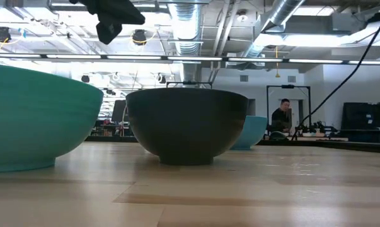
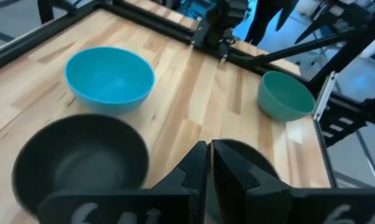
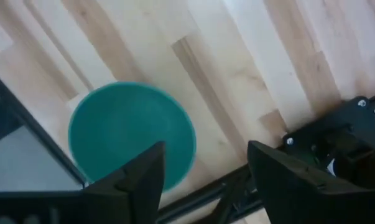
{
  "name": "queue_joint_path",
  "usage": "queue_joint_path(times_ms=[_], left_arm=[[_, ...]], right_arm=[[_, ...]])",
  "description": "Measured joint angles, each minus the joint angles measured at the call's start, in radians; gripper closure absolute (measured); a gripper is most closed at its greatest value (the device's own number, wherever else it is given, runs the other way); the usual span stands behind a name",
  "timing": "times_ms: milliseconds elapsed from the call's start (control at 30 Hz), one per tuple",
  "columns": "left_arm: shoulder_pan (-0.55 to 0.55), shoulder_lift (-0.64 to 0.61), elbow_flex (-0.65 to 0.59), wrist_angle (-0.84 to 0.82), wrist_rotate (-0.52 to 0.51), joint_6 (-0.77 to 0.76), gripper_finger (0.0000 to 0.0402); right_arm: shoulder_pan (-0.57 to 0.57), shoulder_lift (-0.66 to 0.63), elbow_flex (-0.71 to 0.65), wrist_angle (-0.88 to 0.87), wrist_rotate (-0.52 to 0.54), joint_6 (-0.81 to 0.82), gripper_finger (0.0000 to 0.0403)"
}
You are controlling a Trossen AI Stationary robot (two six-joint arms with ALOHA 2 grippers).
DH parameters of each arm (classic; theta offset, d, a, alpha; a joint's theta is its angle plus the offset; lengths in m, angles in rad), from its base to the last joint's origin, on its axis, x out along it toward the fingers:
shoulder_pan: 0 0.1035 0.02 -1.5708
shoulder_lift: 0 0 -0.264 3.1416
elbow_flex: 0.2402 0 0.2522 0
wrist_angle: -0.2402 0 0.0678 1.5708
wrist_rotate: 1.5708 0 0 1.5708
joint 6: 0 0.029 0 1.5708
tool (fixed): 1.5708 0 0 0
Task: Nest bowls inside each other
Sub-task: Stack the green bowl on top of the black bowl
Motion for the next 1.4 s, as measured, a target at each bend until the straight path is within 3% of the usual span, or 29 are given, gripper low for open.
queue_joint_path(times_ms=[267, 600, 833, 1000, 1133, 1267, 1400], left_arm=[[0.000, 0.011, 0.000, -0.009, -0.028, 0.084, 0.0388], [0.000, 0.011, 0.000, -0.033, -0.020, 0.128, 0.0388], [-0.004, 0.023, 0.000, -0.049, -0.019, 0.167, 0.0388], [-0.018, 0.075, 0.000, -0.013, -0.012, 0.215, 0.0388], [-0.017, 0.137, 0.000, 0.036, 0.042, 0.229, 0.0388], [-0.017, 0.195, 0.000, 0.087, 0.067, 0.226, 0.0388], [-0.017, 0.229, 0.000, 0.118, 0.066, 0.215, 0.0388]], right_arm=[[0.162, 0.148, 0.000, 0.049, 0.018, 0.247, 0.0147], [0.166, 0.279, -0.007, 0.091, 0.021, 0.294, 0.0147], [0.199, 0.266, -0.060, 0.063, 0.024, 0.474, 0.0147], [0.217, 0.200, -0.123, 0.096, 0.046, 0.557, 0.0148], [0.213, 0.082, -0.248, 0.254, 0.041, 0.530, 0.0161], [0.193, -0.091, -0.440, 0.487, -0.038, 0.532, 0.0194], [0.184, -0.193, -0.507, 0.414, -0.010, 0.548, 0.0231]])
